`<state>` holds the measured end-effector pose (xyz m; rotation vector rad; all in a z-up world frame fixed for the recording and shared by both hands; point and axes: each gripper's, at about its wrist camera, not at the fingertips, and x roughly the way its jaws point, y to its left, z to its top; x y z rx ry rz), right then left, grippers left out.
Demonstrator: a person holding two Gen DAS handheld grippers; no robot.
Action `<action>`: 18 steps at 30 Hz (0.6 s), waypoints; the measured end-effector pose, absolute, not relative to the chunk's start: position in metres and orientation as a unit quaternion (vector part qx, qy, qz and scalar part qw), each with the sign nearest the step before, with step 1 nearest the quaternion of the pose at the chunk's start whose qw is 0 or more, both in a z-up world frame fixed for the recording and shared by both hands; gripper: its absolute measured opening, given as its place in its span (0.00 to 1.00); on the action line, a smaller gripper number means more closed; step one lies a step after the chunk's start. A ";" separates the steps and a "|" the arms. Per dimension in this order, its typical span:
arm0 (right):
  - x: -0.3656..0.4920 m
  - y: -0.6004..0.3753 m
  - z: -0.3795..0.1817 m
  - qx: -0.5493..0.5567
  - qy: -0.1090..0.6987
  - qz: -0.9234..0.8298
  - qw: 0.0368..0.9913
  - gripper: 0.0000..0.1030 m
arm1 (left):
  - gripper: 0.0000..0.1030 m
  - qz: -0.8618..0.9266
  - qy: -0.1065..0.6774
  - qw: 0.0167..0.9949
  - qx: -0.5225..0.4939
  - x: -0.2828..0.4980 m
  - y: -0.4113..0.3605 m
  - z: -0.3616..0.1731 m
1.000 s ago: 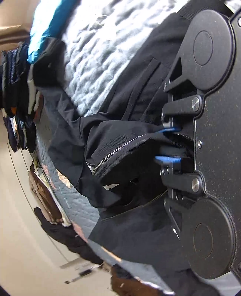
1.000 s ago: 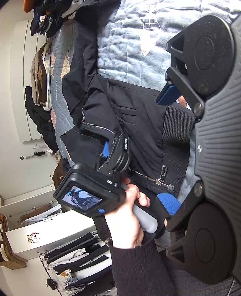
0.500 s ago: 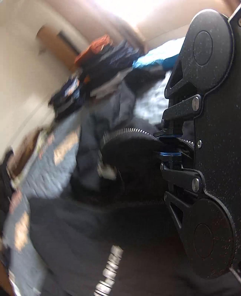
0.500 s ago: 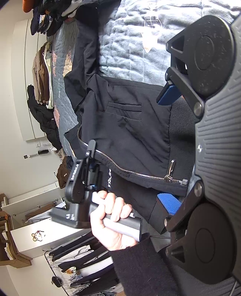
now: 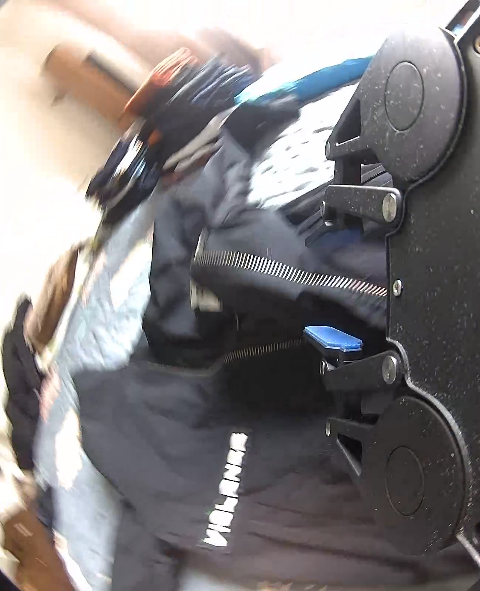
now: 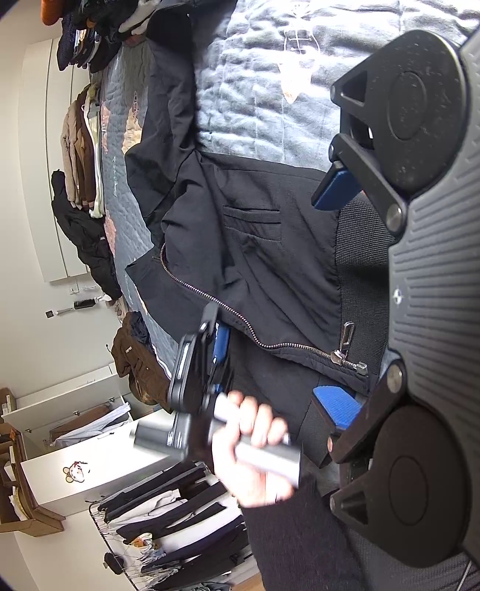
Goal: Fold clothes
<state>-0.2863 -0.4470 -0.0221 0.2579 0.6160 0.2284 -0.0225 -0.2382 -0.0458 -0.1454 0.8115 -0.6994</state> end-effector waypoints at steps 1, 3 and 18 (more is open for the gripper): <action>-0.286 -0.447 -0.022 0.127 0.301 0.112 0.939 0.98 | 0.46 -0.334 0.373 0.865 -0.035 -0.035 -0.240 -0.043; -0.287 -0.448 -0.021 0.129 0.299 0.112 0.939 0.98 | 0.47 -0.336 0.343 0.877 0.034 -0.060 -0.244 -0.037; -0.288 -0.447 -0.022 0.123 0.306 0.108 0.938 0.98 | 0.31 -0.239 0.278 0.882 0.296 -0.113 -0.307 -0.097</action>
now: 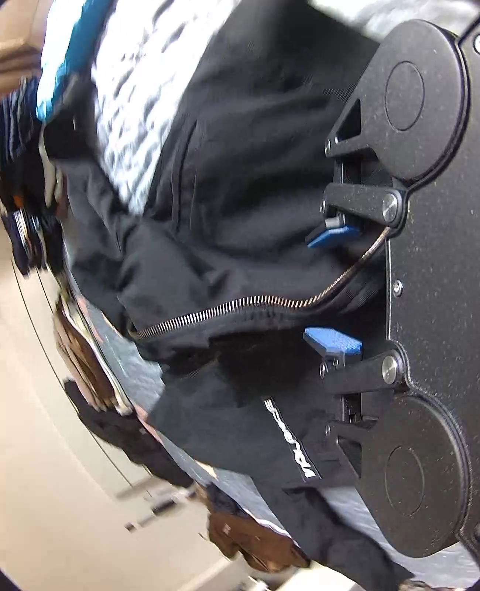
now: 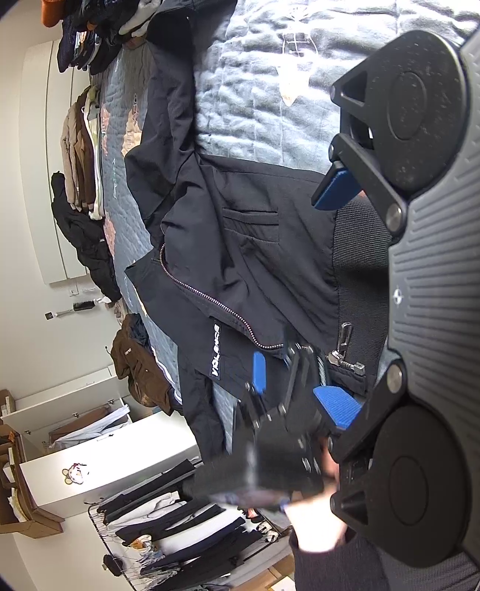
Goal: Fold clothes
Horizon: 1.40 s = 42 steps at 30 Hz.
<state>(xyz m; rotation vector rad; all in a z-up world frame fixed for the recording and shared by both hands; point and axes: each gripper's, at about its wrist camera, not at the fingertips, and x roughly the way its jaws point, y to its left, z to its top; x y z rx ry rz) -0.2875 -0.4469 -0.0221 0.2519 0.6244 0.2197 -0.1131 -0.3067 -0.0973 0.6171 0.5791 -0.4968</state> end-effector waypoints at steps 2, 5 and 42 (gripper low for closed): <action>-0.287 -0.448 -0.023 0.124 0.308 0.106 0.937 0.98 | 0.18 -0.241 0.302 0.885 0.261 -0.101 -0.300 -0.096; -0.287 -0.448 -0.024 0.123 0.310 0.106 0.937 0.98 | 0.14 -0.269 0.332 0.888 0.172 -0.085 -0.280 -0.086; -0.231 -0.466 0.024 0.133 0.274 0.097 0.947 0.98 | 0.46 -0.314 0.292 0.902 0.042 0.018 -0.254 0.022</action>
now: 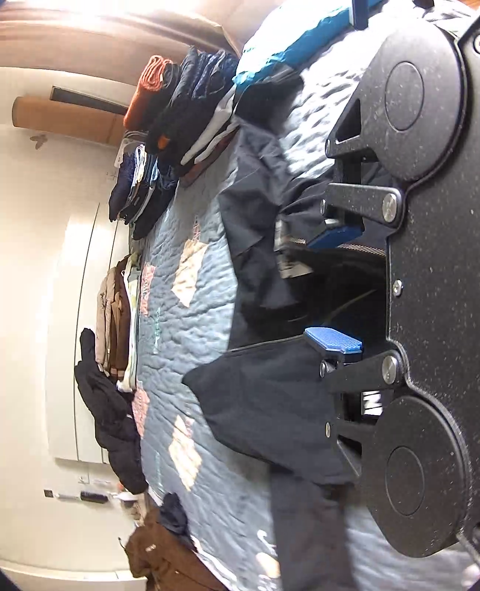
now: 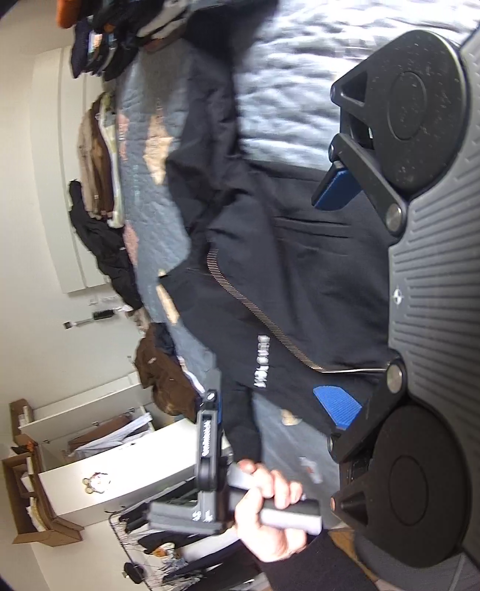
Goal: Fold clothes
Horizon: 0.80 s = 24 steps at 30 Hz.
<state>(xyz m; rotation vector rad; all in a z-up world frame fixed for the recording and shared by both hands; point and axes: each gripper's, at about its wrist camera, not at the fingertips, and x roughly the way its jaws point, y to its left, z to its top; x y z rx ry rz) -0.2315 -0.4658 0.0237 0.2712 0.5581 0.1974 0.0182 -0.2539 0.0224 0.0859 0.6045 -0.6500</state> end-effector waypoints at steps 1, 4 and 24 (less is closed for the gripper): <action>-0.223 -0.466 0.031 0.130 0.270 0.100 0.949 0.99 | 0.46 -0.315 0.291 0.902 0.046 0.026 -0.260 0.023; -0.196 -0.466 0.049 0.115 0.258 0.108 0.953 0.99 | 0.46 -0.321 0.295 0.898 0.063 0.047 -0.276 0.017; -0.133 -0.485 0.039 0.166 0.235 0.109 0.951 0.99 | 0.59 -0.323 0.414 0.849 0.062 0.200 -0.363 -0.091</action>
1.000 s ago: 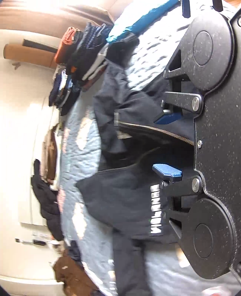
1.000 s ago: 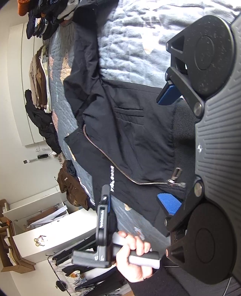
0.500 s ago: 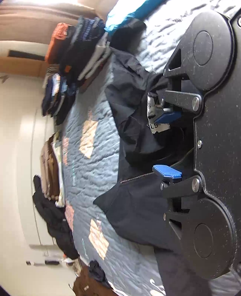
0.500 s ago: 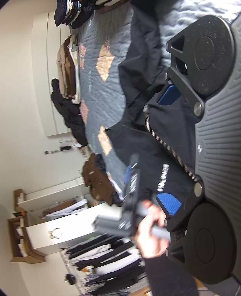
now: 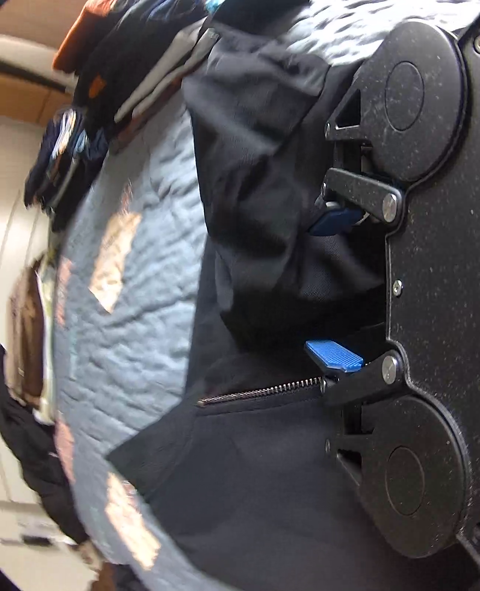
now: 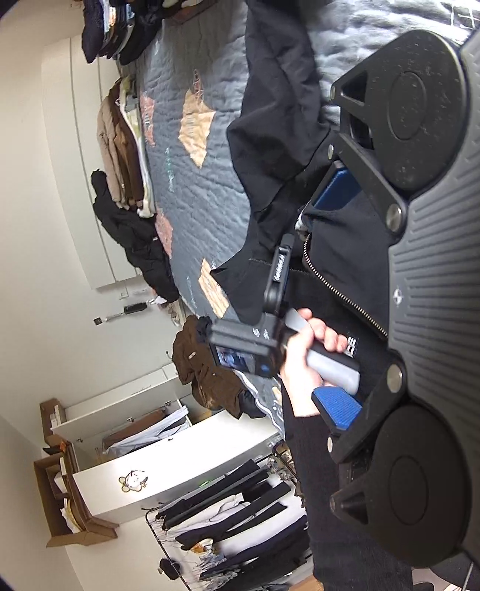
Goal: Fold clothes
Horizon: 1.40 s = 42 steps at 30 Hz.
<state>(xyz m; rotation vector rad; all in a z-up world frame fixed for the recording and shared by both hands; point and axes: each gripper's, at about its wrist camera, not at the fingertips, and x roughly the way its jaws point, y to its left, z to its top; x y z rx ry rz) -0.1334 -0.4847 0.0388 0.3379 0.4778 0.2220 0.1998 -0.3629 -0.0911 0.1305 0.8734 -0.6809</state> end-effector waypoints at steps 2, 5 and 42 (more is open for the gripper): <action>-0.132 -0.487 0.035 0.167 0.240 0.107 0.950 0.99 | 0.50 -0.326 0.413 0.848 0.057 0.204 -0.365 -0.097; -0.130 -0.491 0.030 0.171 0.246 0.102 0.949 0.99 | 0.16 -0.340 0.407 0.845 0.069 0.207 -0.371 -0.096; -0.150 -0.520 0.026 0.173 0.257 0.062 0.949 0.99 | 0.53 -0.404 0.219 0.861 0.219 -0.026 -0.293 -0.010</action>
